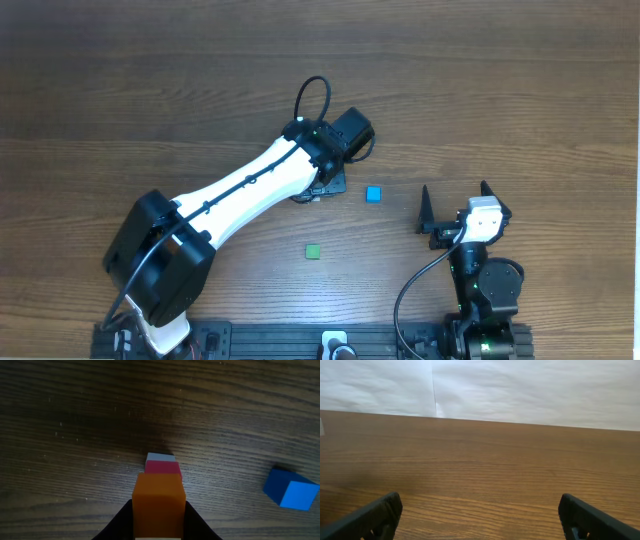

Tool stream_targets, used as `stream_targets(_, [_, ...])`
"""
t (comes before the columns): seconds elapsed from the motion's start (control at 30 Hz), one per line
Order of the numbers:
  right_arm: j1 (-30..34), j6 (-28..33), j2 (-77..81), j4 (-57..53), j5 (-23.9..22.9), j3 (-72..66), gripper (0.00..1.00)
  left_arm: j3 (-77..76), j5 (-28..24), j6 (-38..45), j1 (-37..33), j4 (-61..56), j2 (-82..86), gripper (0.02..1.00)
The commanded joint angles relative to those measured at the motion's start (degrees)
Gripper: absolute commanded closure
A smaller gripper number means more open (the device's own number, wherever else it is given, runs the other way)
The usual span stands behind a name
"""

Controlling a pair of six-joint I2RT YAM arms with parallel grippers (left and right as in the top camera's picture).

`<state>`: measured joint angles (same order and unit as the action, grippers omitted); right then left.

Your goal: Stack Cubes

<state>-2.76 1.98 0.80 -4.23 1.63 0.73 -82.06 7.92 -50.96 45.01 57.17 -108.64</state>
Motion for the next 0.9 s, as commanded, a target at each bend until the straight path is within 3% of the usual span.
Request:
stream_targets(0.03, [-0.28, 0.24, -0.48, 0.15, 0.42, -0.44, 0.009, 0.55, -0.39, 0.83, -0.28, -0.57, 0.0, 0.976])
stream_targets(0.73, [-0.28, 0.26, -0.48, 0.15, 0.42, -0.44, 0.009, 2.23, -1.46, 0.83, -0.28, -2.16, 0.0, 0.976])
stream_targets(0.9, [-0.28, 0.24, -0.48, 0.15, 0.42, -0.44, 0.009, 2.25, -1.46, 0.83, -0.28, -2.29, 0.0, 0.939])
